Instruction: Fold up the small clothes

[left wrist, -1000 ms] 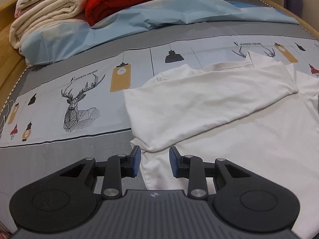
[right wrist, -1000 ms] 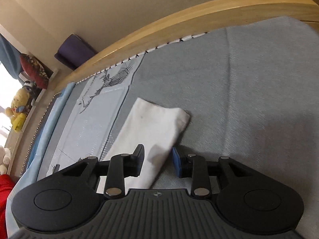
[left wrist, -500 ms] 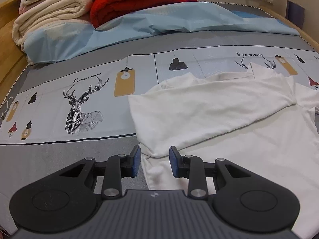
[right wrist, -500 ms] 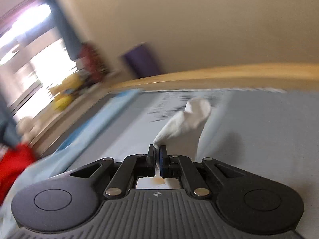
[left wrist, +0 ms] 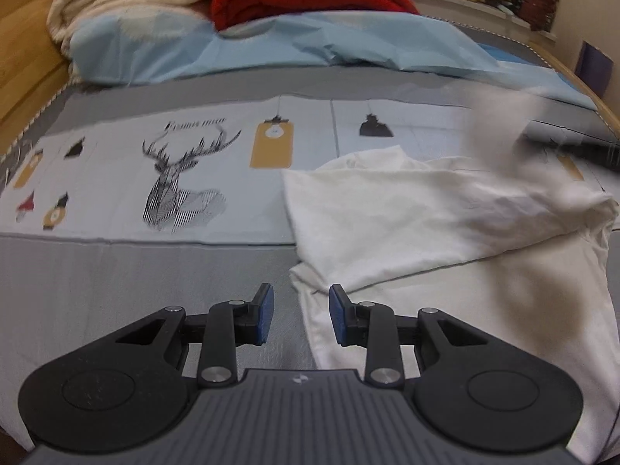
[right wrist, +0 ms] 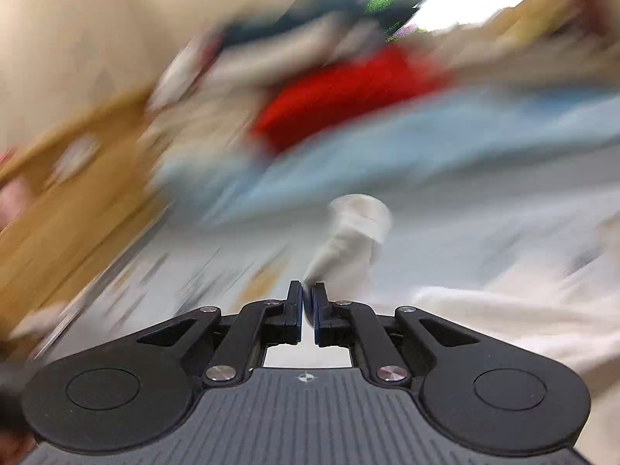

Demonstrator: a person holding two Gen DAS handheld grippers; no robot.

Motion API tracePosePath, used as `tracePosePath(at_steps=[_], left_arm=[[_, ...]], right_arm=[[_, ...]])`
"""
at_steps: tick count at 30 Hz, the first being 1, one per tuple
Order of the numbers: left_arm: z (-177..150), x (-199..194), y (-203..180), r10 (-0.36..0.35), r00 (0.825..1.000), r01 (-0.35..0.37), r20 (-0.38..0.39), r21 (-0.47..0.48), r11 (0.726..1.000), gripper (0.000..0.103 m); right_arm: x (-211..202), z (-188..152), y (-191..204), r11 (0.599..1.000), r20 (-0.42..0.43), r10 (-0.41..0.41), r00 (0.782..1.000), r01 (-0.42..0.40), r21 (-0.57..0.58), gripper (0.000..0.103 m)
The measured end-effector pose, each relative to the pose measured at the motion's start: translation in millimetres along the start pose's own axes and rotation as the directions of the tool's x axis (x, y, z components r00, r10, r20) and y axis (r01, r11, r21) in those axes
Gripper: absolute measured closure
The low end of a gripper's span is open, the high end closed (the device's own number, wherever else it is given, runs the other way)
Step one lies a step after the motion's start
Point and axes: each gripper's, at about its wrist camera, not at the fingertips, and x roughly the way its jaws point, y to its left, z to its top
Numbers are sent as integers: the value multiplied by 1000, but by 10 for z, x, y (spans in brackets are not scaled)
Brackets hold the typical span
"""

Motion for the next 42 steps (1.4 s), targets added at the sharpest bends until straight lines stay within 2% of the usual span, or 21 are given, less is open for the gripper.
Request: tracePosePath(at_steps=[2,4,7,9,12,16,18,19,23,25,27,32,33,34,36,40,42], left_arm=[[-9,34,69,-6,1000,5,-22,-26,1000,69],[-11,50,118,-15,999,13,-30,-49,999,69],[-10,65,167,-36,999,33,-27,-88,996,69],[-20,107,188,-63,998,59,-24,-129,990,69],[-34,245,181,-116,993,110,-17,-189,976,69],[-21,492,76,-170,985,167,4,-199,966,69],[-27,616,5,-181,983,180,13,-184,966,69],[-20,693,-29,-186,982,185,10,-179,966,69],[53,932,-148,-209,978,210,26,-177,961,69],[84,1038,-208,-213,977,214,22,-174,961,69],[109,1134,-250,-214,977,212,11,-181,960,69],[142,1332,-344,-230,973,220,-33,-182,958,69],[148,1341,-377,-216,976,207,-38,-155,966,82],[160,1334,-392,-204,978,198,-39,-123,972,87],[198,1253,-300,-229,973,227,1,-143,963,92],[307,917,133,-165,974,202,155,-269,942,93],[285,894,265,-121,984,154,131,-280,948,91]], right_arm=[[125,-135,168,998,-87,-35,996,30,-57,97],[75,-166,210,994,-115,-84,990,76,-73,97],[-297,6,-16,986,-70,-164,984,165,21,96],[-659,123,-190,967,-19,-235,972,236,101,96],[-1211,162,-537,918,52,-341,939,321,234,95],[-1819,-98,-1002,842,128,-450,884,373,389,95],[-1956,-180,-1220,771,100,-531,842,431,468,93],[-2025,-198,-1317,745,103,-553,827,436,504,90],[-1998,-230,-1597,701,65,-606,793,493,515,89],[-1900,-223,-1705,683,47,-608,793,492,540,89],[-1900,-247,-1794,668,41,-597,801,468,579,89],[-1788,-160,-1834,675,40,-584,811,458,578,89],[-1782,-144,-1824,676,40,-583,811,457,577,89],[-1771,-136,-1821,675,39,-583,812,458,578,89],[-1738,-116,-1803,673,32,-580,814,457,582,89],[-1618,-93,-1767,681,16,-566,824,457,573,89],[-1516,-97,-1756,686,-11,-551,835,460,564,88]])
